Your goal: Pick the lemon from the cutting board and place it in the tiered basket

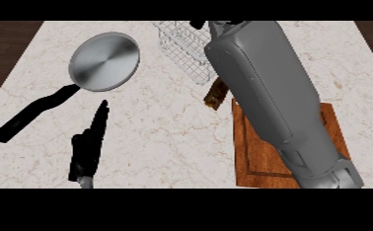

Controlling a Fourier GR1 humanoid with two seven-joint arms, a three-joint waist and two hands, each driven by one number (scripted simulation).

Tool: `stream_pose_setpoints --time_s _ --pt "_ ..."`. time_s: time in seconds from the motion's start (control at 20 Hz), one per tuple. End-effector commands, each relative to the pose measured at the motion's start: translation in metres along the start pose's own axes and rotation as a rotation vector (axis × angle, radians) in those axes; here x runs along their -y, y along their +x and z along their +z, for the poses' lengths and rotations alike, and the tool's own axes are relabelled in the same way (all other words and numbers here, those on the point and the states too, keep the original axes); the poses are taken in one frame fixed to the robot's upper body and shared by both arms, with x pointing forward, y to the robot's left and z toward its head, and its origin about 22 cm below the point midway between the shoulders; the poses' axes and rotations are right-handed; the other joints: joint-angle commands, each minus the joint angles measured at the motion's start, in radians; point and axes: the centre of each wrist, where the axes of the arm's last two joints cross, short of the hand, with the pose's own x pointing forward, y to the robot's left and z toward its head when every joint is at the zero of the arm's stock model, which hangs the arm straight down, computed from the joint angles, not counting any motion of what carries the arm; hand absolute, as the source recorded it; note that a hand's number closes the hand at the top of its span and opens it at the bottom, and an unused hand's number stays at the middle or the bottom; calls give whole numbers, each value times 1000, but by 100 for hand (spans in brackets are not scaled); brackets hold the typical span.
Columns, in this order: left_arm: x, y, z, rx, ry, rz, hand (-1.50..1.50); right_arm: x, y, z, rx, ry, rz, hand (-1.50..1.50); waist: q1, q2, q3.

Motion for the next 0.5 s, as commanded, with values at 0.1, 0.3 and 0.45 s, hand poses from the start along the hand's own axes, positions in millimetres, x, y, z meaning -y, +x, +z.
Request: stream_pose_setpoints --time_s 0.1,0.3,0.45 --pt "7 -20 9 -49 -7 -12 0 -41 -5 -23 -197 -9 -16 150 8 9 -4" --pt "5 -8 -1 -29 -17 -15 0 -67 -9 -25 -205 13 -13 150 14 9 -4" --pt "1 -4 -3 -36 -20 9 0 -72 -31 -37 -230 50 -181 150 6 7 -3"
